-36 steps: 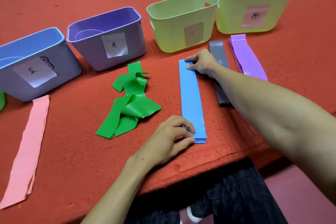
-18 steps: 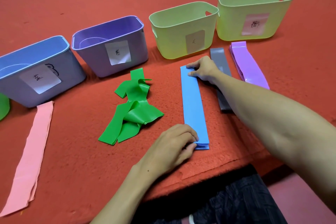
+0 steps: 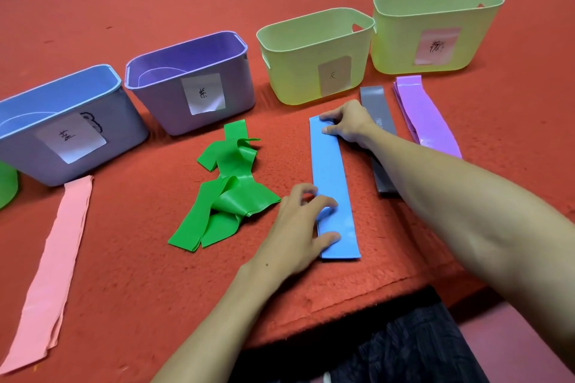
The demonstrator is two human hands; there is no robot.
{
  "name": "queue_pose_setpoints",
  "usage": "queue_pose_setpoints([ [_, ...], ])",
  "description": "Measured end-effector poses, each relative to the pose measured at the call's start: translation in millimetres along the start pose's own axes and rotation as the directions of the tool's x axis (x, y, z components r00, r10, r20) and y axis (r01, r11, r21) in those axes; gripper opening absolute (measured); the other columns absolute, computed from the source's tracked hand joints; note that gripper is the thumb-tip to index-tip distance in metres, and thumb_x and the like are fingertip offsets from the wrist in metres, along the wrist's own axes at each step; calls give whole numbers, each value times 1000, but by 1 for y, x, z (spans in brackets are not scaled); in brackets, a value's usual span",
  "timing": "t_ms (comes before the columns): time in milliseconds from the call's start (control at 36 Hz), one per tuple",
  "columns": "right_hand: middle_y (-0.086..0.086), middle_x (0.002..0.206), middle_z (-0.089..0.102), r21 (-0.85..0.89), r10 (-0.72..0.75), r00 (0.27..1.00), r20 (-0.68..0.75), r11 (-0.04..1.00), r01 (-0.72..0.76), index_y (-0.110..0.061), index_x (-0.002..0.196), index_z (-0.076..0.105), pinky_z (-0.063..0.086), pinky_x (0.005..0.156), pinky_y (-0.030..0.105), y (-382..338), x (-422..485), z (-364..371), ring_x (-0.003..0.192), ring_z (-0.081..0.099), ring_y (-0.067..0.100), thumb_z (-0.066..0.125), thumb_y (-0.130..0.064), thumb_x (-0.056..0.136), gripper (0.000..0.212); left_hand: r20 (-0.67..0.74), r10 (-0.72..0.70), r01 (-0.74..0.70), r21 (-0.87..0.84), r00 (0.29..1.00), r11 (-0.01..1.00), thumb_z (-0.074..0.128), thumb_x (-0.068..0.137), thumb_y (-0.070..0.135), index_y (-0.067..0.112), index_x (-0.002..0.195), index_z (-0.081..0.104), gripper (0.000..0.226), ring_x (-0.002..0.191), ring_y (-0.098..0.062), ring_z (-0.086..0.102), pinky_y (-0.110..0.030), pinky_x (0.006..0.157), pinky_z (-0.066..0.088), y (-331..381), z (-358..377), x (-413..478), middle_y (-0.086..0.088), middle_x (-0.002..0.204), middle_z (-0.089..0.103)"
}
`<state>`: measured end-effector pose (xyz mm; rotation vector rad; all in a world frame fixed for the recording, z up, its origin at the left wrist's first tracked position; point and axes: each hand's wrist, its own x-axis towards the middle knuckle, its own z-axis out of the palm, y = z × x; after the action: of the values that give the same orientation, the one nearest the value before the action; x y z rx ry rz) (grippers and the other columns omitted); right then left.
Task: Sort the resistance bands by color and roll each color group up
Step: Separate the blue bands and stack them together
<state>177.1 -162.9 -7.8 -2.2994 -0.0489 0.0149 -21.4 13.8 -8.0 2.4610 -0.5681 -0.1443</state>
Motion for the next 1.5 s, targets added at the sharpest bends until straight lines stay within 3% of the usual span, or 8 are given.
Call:
queue_pose_setpoints([
  [222,-1,112,69,-61,-114,993,-44,992,111,-11,115,70,34,70,1,-21,9,-24,100,52,2,80,-10,75,41,-41,-79,78,-18,996,997,66,88,25,36,139,43,57,123,-16,30,-8,97,14,9,7,-3,0,136,34],
  [361,0,94,72,-45,-157,981,-110,987,153,-14,111,72,52,89,34,-35,16,-50,83,56,6,83,-11,71,41,-111,-118,119,-3,987,993,66,89,27,33,134,50,48,110,-19,33,-14,94,19,17,13,6,2,117,39],
  [444,-13,72,62,-62,-165,981,-104,985,159,-13,109,73,50,75,28,-30,24,-57,66,49,0,83,-10,70,41,-130,-118,119,3,985,993,64,90,29,34,131,53,43,100,-16,30,-17,91,21,18,15,14,6,108,38],
  [778,3,108,71,-199,-115,992,-59,975,101,-14,110,73,39,84,17,7,57,-44,95,57,11,86,-18,69,43,-82,-23,27,56,996,998,65,88,38,30,123,61,36,102,-17,31,-18,94,26,5,11,40,6,105,36],
  [944,8,107,65,-399,-178,983,54,898,185,-18,113,71,28,80,19,18,67,-38,110,52,24,80,-30,75,41,64,164,-169,78,984,983,71,80,41,20,107,63,35,147,-20,11,-33,116,19,-12,-1,61,-3,156,26],
  [1056,3,97,41,-548,-237,964,120,794,263,-21,110,73,35,88,29,15,75,-37,109,47,33,79,-36,74,39,155,184,-193,45,971,980,73,80,43,22,112,52,43,146,-16,18,-34,117,20,-19,-5,69,3,156,29],
  [1222,11,115,66,-591,-229,955,187,751,296,-11,117,68,37,80,25,6,73,-35,108,58,31,73,-22,82,37,185,172,-198,134,968,971,67,76,62,29,144,38,80,142,-10,20,-34,114,20,-22,-8,74,11,154,27],
  [1500,16,124,57,-654,-184,951,249,692,305,-11,132,57,37,88,29,0,68,-34,119,49,30,61,-22,90,44,221,142,-171,118,965,978,68,74,62,36,146,29,86,146,-6,4,-31,115,10,-24,-7,72,17,160,9],
])
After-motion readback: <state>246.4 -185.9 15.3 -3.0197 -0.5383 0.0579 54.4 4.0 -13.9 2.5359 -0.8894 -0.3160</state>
